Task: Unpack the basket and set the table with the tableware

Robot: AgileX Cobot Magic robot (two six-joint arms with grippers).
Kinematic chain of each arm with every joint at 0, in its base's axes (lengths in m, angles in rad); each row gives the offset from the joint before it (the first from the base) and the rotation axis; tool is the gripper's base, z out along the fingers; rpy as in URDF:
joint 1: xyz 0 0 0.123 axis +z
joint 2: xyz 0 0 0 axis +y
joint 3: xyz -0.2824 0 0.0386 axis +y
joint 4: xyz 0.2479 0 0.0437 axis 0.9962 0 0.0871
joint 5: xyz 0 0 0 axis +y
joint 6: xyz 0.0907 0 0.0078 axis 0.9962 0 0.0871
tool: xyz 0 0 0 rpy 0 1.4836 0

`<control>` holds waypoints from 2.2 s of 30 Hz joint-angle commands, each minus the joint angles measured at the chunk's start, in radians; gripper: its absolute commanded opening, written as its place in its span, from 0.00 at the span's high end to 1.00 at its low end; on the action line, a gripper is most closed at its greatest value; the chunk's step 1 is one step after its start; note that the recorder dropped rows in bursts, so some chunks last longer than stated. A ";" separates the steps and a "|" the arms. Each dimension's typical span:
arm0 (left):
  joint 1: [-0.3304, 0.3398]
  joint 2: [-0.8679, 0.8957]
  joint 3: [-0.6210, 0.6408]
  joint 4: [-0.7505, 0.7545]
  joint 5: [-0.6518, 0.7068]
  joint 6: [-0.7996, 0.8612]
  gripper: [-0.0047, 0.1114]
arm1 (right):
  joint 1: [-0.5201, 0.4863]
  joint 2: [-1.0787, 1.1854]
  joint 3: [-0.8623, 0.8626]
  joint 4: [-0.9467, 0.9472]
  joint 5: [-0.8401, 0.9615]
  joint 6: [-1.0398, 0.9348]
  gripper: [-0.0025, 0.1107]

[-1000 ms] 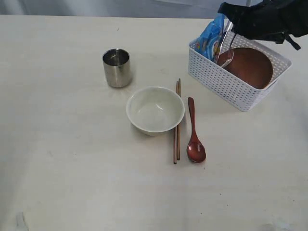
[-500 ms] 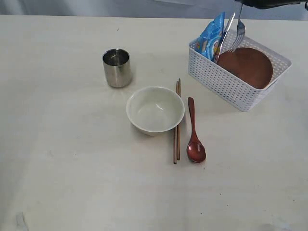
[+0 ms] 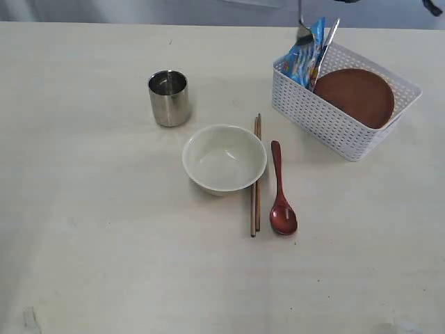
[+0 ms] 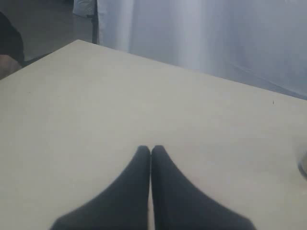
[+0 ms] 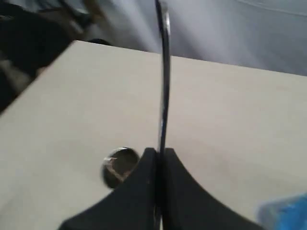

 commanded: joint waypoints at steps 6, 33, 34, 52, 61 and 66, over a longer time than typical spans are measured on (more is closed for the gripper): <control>-0.006 -0.003 0.002 0.003 -0.004 0.003 0.96 | -0.003 -0.010 0.178 0.400 0.446 -0.572 0.98; -0.006 -0.003 0.002 -0.038 -0.719 -0.017 0.96 | 0.188 0.039 0.353 0.400 0.492 -0.914 0.98; -0.006 -0.003 0.002 -0.038 -0.769 -0.017 0.96 | 0.199 0.049 0.364 0.400 0.492 -0.914 0.98; -0.006 0.046 -0.029 -0.059 -0.955 -0.091 0.96 | 0.248 0.061 0.375 0.400 0.492 -0.912 0.98; -0.006 0.615 -0.260 0.413 -1.065 -0.494 0.96 | 0.248 0.061 0.375 0.400 0.492 -0.891 0.98; -0.006 0.918 -0.333 0.661 -1.315 -0.637 0.95 | 0.248 0.061 0.375 0.400 0.492 -0.869 0.98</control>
